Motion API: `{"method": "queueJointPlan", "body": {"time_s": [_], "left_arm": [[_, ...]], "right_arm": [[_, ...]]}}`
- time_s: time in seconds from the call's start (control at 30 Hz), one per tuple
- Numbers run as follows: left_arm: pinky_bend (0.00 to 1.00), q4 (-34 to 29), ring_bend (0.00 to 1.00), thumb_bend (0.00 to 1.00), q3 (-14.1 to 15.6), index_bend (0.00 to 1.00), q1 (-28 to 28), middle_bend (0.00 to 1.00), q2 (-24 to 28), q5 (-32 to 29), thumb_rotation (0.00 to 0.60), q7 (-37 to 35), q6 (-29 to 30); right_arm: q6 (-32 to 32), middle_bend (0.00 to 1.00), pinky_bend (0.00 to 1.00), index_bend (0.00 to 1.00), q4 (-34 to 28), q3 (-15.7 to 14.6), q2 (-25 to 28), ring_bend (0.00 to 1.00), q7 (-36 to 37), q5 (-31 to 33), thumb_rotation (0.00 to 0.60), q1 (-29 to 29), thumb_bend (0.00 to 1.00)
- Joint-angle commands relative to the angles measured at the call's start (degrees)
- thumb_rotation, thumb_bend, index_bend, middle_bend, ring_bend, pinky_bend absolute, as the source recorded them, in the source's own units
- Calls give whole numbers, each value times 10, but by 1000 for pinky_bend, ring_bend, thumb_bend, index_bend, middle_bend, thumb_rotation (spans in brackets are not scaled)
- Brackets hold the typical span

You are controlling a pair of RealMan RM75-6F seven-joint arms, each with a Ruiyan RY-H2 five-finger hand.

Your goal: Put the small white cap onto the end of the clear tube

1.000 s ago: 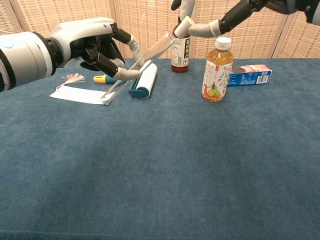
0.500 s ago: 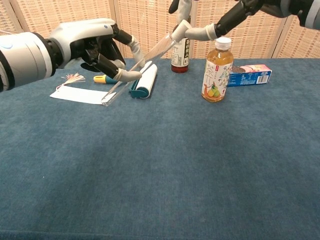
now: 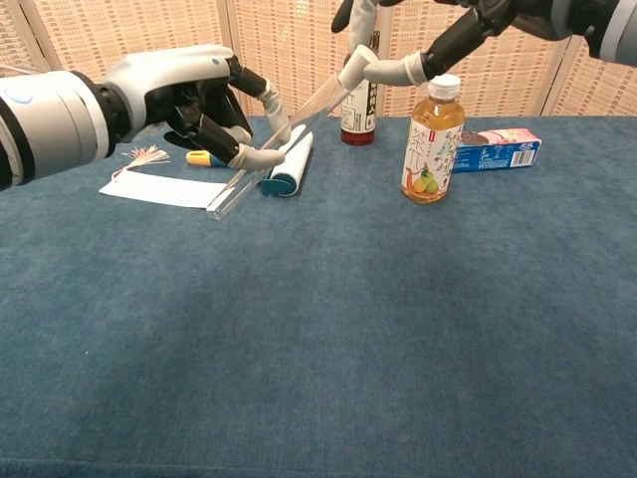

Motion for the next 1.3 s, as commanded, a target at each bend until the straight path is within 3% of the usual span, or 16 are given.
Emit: {"method": "queueJointPlan", "body": {"time_s": [0.03,1.3], "left_arm": [[1000,1,1000,338,1,631,0,1000,0,-1,600,1,0],[1000,-7,1000,339,1,629,-6,1000,4,-8,600,0,-2]], "right_arm": [[0,244,0,656,-1,-1,0,0,0,-1,600,0,416],[-16,247,0,657,16,-2,-22,0,-13,16,600,16,430]]}}
